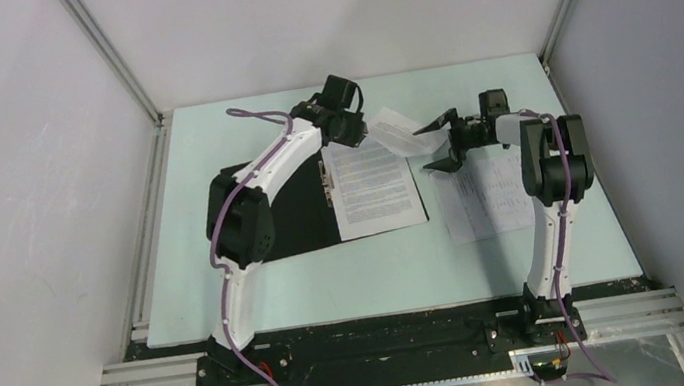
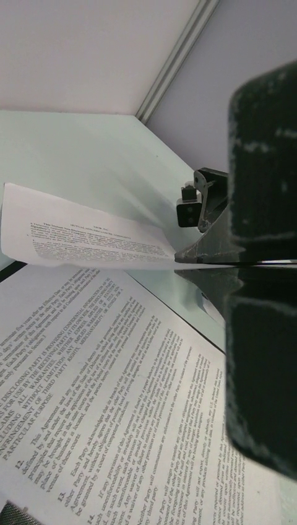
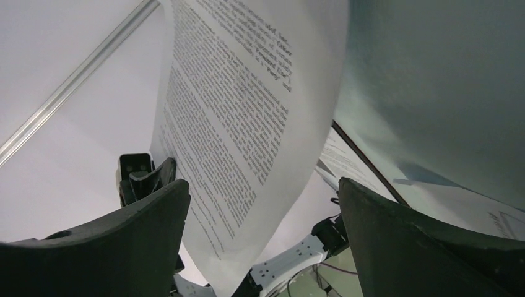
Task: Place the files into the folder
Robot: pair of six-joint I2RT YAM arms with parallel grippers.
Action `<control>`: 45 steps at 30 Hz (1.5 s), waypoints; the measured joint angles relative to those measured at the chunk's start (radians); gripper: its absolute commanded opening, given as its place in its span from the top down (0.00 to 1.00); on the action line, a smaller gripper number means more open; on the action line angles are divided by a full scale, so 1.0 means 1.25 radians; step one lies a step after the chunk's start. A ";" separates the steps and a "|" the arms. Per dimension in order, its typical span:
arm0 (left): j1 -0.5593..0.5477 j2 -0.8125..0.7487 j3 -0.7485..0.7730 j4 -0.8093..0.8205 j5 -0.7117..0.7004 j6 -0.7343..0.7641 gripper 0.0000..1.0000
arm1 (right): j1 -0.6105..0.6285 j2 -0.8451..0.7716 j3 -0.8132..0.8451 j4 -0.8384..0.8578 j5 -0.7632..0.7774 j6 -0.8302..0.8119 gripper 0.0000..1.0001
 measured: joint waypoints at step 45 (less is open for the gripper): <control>0.094 -0.295 -0.160 0.090 0.219 1.026 0.00 | 0.015 -0.090 0.428 -0.320 0.076 -0.658 1.00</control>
